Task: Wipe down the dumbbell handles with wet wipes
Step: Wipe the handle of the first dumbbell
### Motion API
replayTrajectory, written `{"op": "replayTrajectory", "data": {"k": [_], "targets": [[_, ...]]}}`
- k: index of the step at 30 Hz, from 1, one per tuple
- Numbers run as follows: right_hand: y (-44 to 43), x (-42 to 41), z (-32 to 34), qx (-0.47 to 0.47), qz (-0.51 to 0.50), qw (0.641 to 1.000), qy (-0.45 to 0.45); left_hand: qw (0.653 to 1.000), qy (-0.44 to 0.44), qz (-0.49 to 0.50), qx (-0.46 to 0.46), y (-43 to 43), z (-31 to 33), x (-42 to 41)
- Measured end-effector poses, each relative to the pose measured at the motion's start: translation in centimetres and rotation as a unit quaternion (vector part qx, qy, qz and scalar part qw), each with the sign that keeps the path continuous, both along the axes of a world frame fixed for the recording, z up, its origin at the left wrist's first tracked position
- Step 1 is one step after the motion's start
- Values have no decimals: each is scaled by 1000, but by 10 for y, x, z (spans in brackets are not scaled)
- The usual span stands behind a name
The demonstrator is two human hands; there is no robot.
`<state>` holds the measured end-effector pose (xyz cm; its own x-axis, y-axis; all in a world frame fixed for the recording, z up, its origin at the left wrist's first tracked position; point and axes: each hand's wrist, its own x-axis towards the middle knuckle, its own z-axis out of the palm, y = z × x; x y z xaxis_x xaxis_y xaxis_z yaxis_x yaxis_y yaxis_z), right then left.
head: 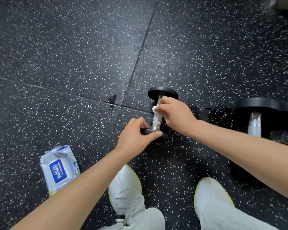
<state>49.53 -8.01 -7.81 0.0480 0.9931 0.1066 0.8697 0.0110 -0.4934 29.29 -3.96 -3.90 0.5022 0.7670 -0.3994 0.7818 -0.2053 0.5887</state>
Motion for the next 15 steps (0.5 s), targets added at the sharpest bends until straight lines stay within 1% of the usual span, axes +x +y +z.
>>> {"op": "replayTrajectory", "data": {"k": [2, 4, 5, 7, 9, 11, 12, 13, 15], "targets": [[-12, -10, 1, -6, 33, 999, 38, 1000, 4, -1, 2, 1, -2, 0], [-19, -16, 3, -35, 101, 993, 47, 1000, -1, 2, -11, 3, -3, -1], [-19, -15, 4, -44, 115, 991, 42, 1000, -3, 4, -18, 4, -4, -2], [-10, -8, 3, -35, 93, 995, 22, 1000, -11, 5, -21, 5, -5, -3], [2, 0, 3, -16, 29, 999, 5, 1000, -15, 3, -13, 6, -8, -4], [8, 0, 4, -5, -28, 999, 15, 1000, -13, -2, -8, 7, -10, -6], [7, -3, 4, -2, -33, 999, 20, 1000, -14, -2, -9, 7, -11, -7], [3, -7, 4, -8, -15, 1000, 23, 1000, -15, -1, -11, 8, -11, -8], [-11, -18, 6, -30, 71, 996, 35, 1000, -14, -2, -10, 10, -12, -11]]}}
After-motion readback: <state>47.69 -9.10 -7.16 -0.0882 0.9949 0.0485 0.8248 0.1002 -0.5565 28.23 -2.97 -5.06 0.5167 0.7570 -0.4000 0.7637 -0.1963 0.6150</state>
